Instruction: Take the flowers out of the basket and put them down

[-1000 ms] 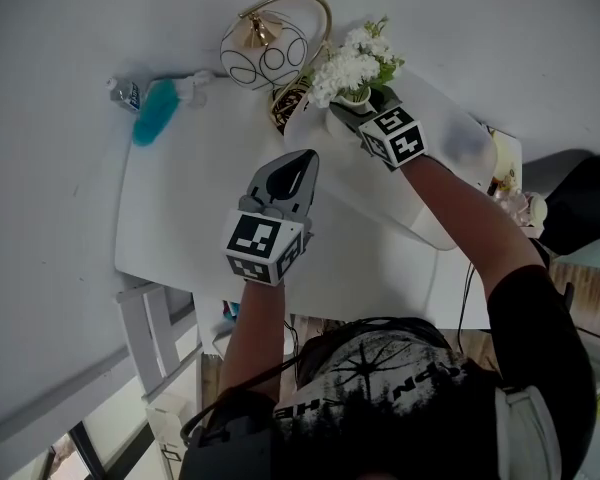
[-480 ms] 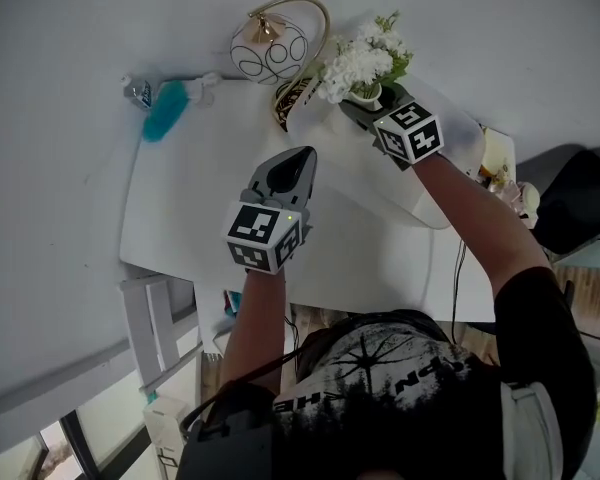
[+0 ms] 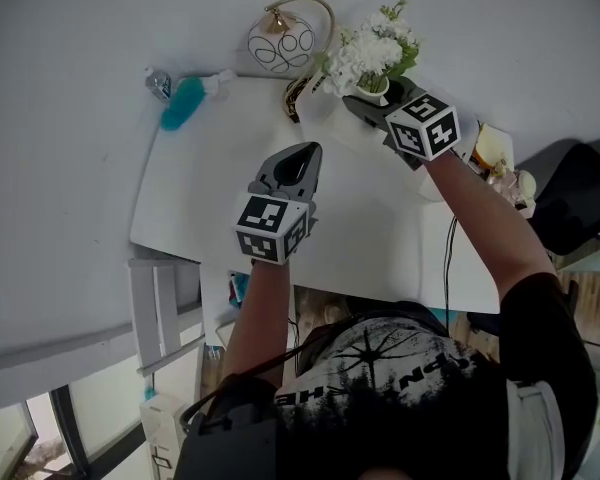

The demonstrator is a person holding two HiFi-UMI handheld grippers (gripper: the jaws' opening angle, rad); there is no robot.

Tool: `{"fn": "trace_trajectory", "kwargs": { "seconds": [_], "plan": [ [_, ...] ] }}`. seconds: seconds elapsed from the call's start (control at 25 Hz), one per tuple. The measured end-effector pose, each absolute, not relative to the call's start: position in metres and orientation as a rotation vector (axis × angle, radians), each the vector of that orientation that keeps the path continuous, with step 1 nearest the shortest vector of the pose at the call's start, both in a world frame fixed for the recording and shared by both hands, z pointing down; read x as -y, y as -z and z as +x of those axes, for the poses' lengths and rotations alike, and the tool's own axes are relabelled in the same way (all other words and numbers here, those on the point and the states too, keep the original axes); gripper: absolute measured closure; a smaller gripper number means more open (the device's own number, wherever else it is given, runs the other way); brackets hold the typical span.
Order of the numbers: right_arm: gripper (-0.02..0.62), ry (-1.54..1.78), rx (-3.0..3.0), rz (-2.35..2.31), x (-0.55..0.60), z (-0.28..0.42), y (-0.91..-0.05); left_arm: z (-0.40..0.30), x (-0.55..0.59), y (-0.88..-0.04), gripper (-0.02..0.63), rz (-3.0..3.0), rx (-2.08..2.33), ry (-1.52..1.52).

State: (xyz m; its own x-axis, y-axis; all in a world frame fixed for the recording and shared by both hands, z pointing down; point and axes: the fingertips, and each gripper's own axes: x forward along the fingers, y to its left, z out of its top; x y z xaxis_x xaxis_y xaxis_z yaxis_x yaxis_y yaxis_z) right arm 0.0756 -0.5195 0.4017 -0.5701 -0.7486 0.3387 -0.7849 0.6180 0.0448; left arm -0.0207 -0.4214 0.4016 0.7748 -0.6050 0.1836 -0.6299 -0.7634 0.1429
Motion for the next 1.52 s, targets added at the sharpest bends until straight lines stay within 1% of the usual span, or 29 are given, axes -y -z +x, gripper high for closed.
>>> {"fn": "trace_trajectory", "kwargs": {
  "seconds": [0.32,0.6,0.8,1.2,1.52],
  "plan": [
    [0.342,-0.032,2.52,1.226,0.496,0.061,-0.344,-0.034,0.392,-0.386,0.595,2.788,1.023,-0.175],
    [0.342,0.034,2.542,1.22,0.476,0.056,-0.31,-0.042,0.369,-0.372,0.595,2.804,1.067,-0.163],
    [0.341,0.075,2.579,1.177,0.459,0.037,-0.289,-0.052,0.353,-0.37,0.595,2.793,1.096,-0.158],
    [0.341,0.107,2.652,1.07,0.423,-0.012,-0.295,-0.076,0.322,-0.372,0.595,2.758,1.167,-0.165],
    [0.341,0.076,2.679,0.952,0.4,-0.057,-0.332,-0.106,0.304,-0.388,0.595,2.702,1.228,-0.18]
  ]
}}
